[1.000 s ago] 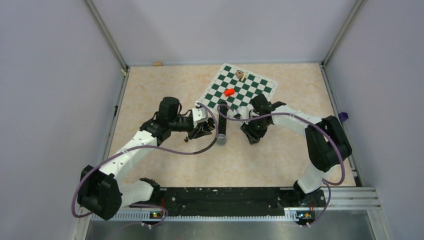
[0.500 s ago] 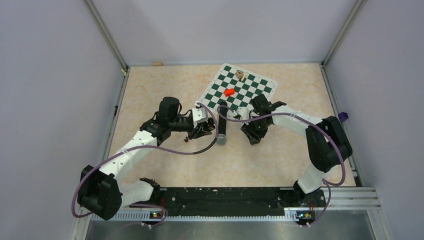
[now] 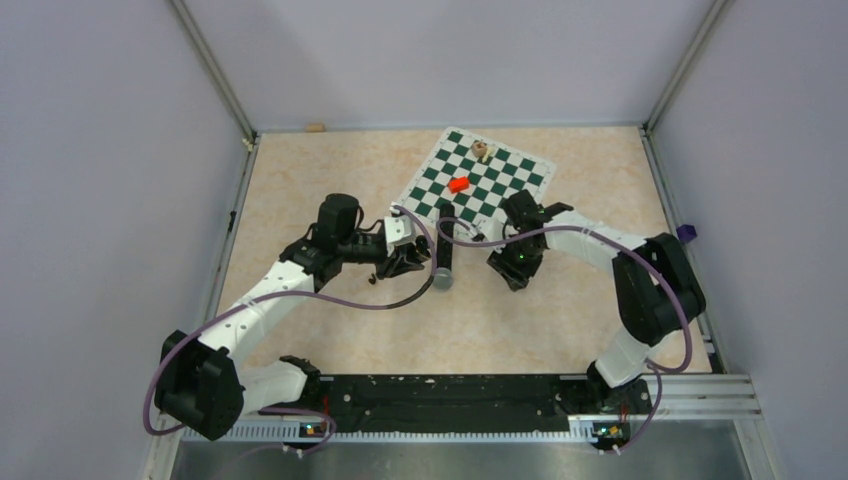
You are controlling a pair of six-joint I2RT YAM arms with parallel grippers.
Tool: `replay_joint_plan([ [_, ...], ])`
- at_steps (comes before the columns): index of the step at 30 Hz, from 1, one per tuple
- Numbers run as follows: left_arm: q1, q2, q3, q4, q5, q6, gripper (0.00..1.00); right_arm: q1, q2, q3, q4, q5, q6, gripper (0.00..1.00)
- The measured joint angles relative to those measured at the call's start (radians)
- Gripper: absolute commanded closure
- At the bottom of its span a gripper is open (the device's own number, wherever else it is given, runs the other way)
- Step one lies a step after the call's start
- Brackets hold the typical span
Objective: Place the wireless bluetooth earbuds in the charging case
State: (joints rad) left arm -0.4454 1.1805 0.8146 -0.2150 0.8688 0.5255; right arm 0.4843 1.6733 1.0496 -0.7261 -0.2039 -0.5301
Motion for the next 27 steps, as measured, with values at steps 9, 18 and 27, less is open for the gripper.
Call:
replay_joint_plan([
  [9, 0.000, 0.002, 0.000, 0.000, 0.005, 0.000, 1.00, -0.006, -0.103, -0.002, -0.055, 0.060, -0.020, 0.54],
  [18, 0.000, 0.002, 0.000, 0.003, 0.006, -0.001, 1.00, -0.121, -0.139, -0.001, -0.068, 0.047, 0.027, 0.55],
  [27, 0.000, 0.002, 0.000, 0.003, 0.005, -0.001, 1.00, -0.159, -0.014, -0.002, -0.048, -0.092, 0.115, 0.55],
])
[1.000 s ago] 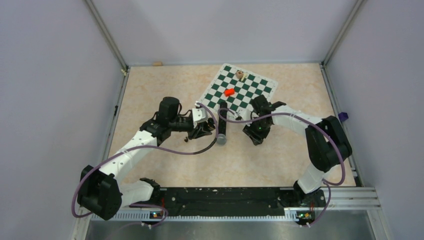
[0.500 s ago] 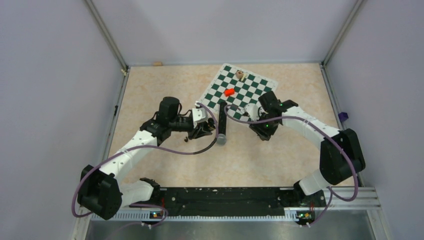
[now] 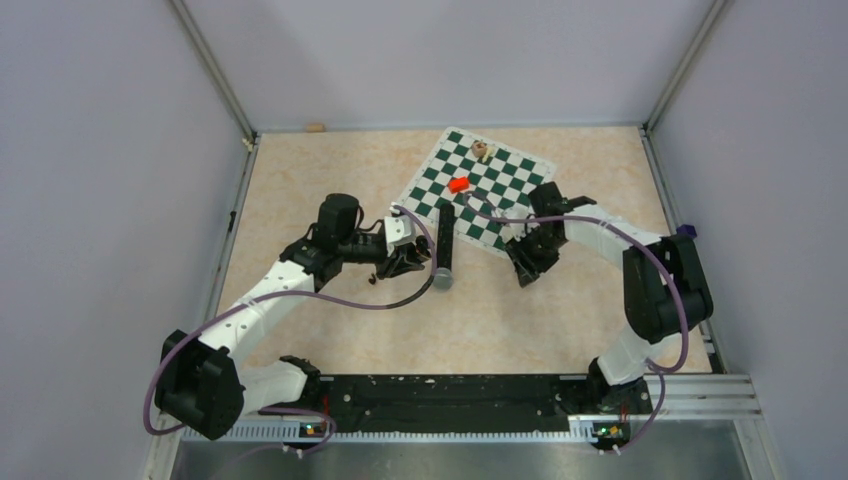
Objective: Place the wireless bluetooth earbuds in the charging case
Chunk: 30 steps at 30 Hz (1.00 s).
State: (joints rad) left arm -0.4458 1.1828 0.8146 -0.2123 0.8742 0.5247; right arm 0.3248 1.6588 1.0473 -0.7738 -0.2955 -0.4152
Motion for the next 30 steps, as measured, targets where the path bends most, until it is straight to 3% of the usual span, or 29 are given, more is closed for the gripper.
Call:
replay_joint_plan([
  [14, 0.000, 0.000, 0.000, 0.000, 0.000, 0.000, 1.00, -0.008, -0.026, -0.035, 0.145, 0.003, 0.072, 0.49],
  [30, 0.000, -0.002, 0.000, 0.000, 0.000, -0.001, 1.00, -0.037, -0.035, -0.053, 0.178, -0.024, 0.103, 0.52],
])
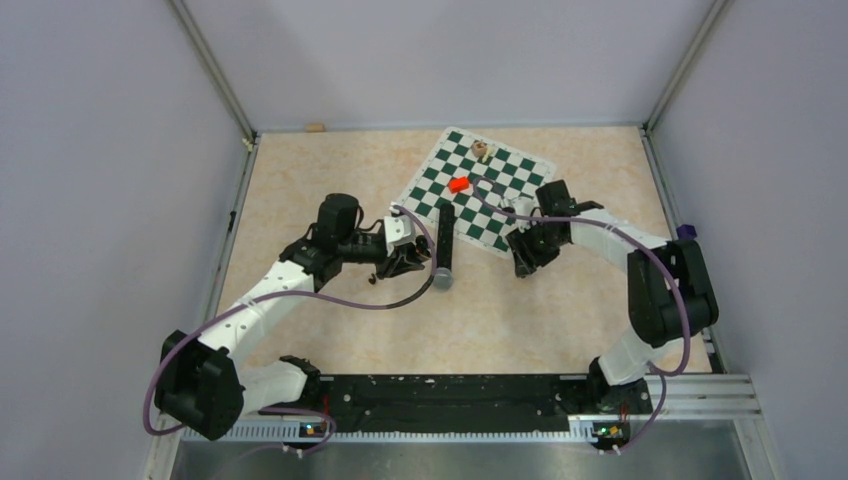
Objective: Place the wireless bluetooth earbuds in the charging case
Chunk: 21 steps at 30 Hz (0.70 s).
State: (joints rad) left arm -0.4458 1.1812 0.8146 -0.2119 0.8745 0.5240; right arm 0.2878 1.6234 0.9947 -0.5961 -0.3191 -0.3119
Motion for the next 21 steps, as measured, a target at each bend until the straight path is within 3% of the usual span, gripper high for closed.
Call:
replay_joint_plan([
  [10, 0.000, -0.001, 0.000, 0.000, 0.000, -0.002, 1.00, -0.044, 0.059, 0.002, 0.005, -0.048, 0.015, 0.56],
  [15, 0.000, -0.001, 0.000, 0.000, 0.000, -0.002, 1.00, -0.055, 0.066, 0.003, 0.007, -0.067, 0.019, 0.64],
  [21, 0.000, -0.001, 0.000, 0.000, 0.000, -0.002, 1.00, -0.055, 0.072, 0.003, 0.006, -0.091, 0.021, 0.64],
])
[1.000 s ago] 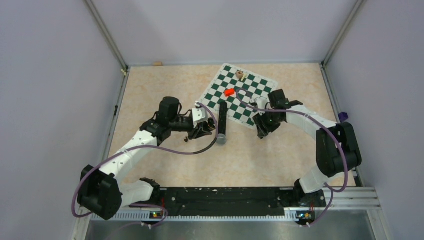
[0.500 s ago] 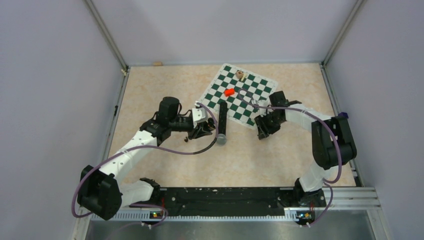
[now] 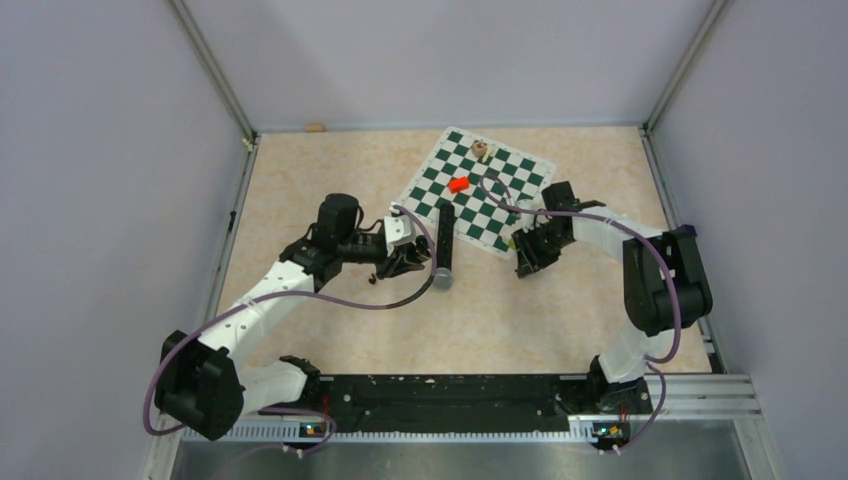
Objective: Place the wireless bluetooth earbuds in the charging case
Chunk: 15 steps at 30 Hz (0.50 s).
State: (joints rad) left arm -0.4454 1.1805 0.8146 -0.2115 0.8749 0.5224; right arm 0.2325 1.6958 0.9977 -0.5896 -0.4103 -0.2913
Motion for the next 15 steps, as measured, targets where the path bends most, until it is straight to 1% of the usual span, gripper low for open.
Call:
replay_joint_plan([
  [4, 0.000, 0.000, 0.000, 0.000, 0.000, 0.000, 1.00, 0.000, 0.002, 0.000, -0.003, -0.011, 0.000, 0.64],
  [5, 0.000, 0.000, 0.000, 0.000, 0.000, 0.000, 1.00, 0.000, 0.003, 0.000, -0.003, -0.012, 0.000, 0.66],
  [6, 0.000, 0.000, 0.000, 0.000, 0.000, 0.000, 1.00, 0.000, 0.004, 0.000, -0.002, -0.014, 0.000, 0.68],
  [9, 0.000, 0.000, 0.000, 0.000, 0.000, 0.000, 1.00, 0.000, 0.013, 0.005, -0.002, -0.016, 0.000, 0.85],
  [12, 0.000, 0.000, 0.000, 0.000, 0.000, 0.000, 1.00, 0.000, 0.019, 0.007, -0.002, -0.018, 0.005, 0.90],
  [15, 0.000, 0.000, 0.000, 0.000, 0.000, 0.000, 1.00, 0.000, 0.019, 0.010, -0.004, -0.014, 0.005, 0.93],
])
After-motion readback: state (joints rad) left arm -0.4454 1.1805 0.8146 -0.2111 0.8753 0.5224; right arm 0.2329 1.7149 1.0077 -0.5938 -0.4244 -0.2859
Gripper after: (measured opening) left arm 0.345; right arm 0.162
